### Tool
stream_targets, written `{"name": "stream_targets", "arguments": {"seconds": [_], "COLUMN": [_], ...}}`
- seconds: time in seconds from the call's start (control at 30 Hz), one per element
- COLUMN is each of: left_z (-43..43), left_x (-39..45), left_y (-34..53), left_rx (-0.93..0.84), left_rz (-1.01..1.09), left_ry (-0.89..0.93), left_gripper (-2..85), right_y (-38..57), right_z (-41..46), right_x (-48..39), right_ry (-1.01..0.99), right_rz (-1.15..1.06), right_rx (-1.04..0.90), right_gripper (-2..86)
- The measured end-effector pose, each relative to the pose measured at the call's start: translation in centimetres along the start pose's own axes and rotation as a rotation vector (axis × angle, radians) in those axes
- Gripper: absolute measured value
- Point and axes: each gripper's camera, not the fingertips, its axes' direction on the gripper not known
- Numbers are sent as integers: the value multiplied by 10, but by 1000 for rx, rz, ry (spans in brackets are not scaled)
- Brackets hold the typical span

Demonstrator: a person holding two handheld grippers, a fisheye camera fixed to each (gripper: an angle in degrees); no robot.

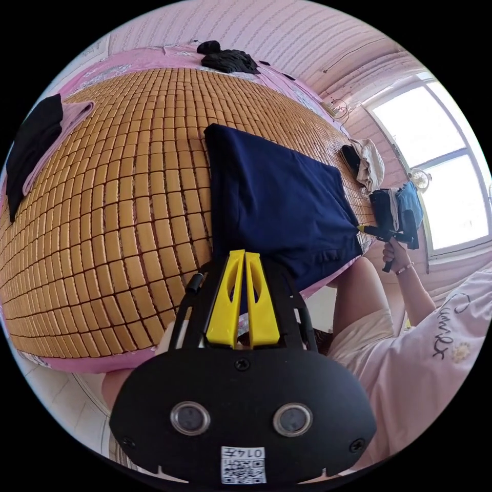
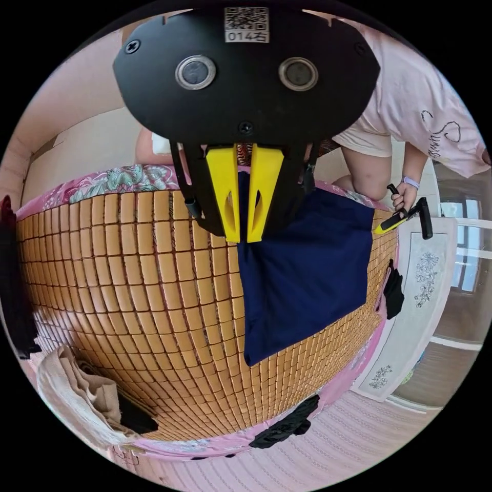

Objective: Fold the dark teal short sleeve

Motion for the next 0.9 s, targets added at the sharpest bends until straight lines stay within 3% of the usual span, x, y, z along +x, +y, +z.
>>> {"name": "stream_targets", "arguments": {"seconds": [0.13,0.23,0.3,0.4,0.53,0.77,0.9], "left_z": [29,64,92,122,128,165,175], "left_x": [36,75,97,113,115,110,106], "left_y": [3,7,10,19,24,39,43], "left_rx": [-16,-73,-139,-149,-157,-206,-193], "left_rz": [101,256,337,419,429,426,408], "left_ry": [-26,-27,-52,-211,-181,-156,-145], "left_gripper": [49,69,76,33,-6,-1,44], "right_y": [21,38,47,51,50,51,48], "right_z": [11,42,76,100,100,134,135], "right_x": [-54,-105,-134,-149,-152,-155,-151], "right_ry": [43,-65,-36,119,46,26,-12], "right_rz": [-267,-487,-589,-597,-613,-585,-578], "right_rx": [50,-23,-106,-95,-155,-242,-269], "right_gripper": [51,70,74,17,-1,-1,2]}}
